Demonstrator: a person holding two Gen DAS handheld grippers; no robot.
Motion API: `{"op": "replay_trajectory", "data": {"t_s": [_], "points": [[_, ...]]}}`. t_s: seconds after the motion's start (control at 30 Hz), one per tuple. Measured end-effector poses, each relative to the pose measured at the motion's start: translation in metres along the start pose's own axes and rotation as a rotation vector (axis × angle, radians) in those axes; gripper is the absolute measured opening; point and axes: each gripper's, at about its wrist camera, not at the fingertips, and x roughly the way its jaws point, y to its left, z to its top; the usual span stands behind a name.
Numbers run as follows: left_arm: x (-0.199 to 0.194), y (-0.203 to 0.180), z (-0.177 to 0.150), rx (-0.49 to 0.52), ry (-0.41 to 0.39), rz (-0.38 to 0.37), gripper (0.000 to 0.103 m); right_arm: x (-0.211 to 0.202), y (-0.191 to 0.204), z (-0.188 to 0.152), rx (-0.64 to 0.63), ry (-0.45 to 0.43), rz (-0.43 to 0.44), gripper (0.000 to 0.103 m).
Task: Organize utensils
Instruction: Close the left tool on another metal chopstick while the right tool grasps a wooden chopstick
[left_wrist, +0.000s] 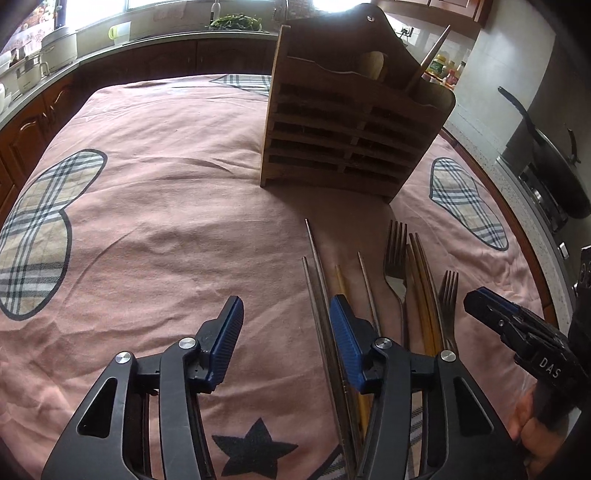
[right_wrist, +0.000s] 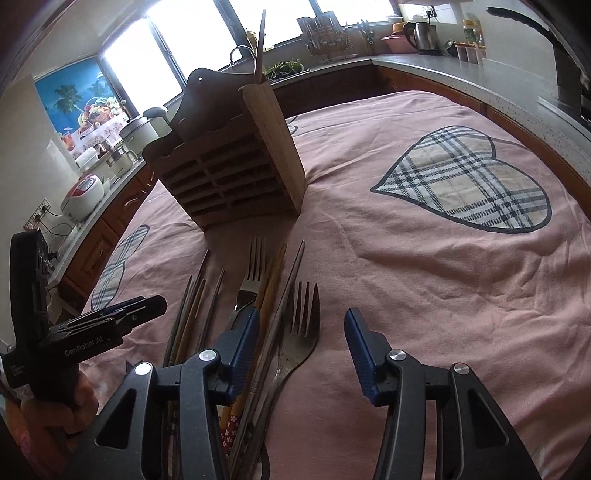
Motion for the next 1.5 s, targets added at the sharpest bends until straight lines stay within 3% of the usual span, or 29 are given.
{"op": "replay_trajectory", "data": {"t_s": [0.17, 0.5, 0.7, 0.73, 0.8, 1.07, 1.5], "points": [[0.015, -0.003, 0.007, 0.02, 0.029, 0.005, 0.04, 0.009, -0.001, 0.014, -0.006, -0.001, -0.008, 0.043], [0.028, -0.007, 0.018, 0.062, 0.049, 0.0, 0.019, 0.06, 0.009, 0.045, -0.079, 0.115, -0.051, 0.017], [0.034, -0.022, 0.02, 0.152, 0.051, 0.055, 0.018, 0.07, 0.022, 0.049, -0.13, 0.115, -0.077, 0.017], [0.034, -0.022, 0.02, 0.157, 0.052, 0.058, 0.014, 0.071, 0.024, 0.049, -0.135, 0.116, -0.079, 0.017], [0.034, -0.02, 0.019, 0.161, 0.05, 0.054, 0.008, 0.07, 0.025, 0.047, -0.14, 0.118, -0.082, 0.009], [0.018, -0.004, 0.014, 0.099, 0.031, -0.008, 0.005, 0.053, 0.019, 0.047, -0.078, 0.093, -0.015, 0.006], [-0.076, 0.018, 0.007, 0.01, -0.121, -0.088, 0.004, -0.032, 0.034, 0.055, -0.067, -0.056, 0.072, 0.004]]}}
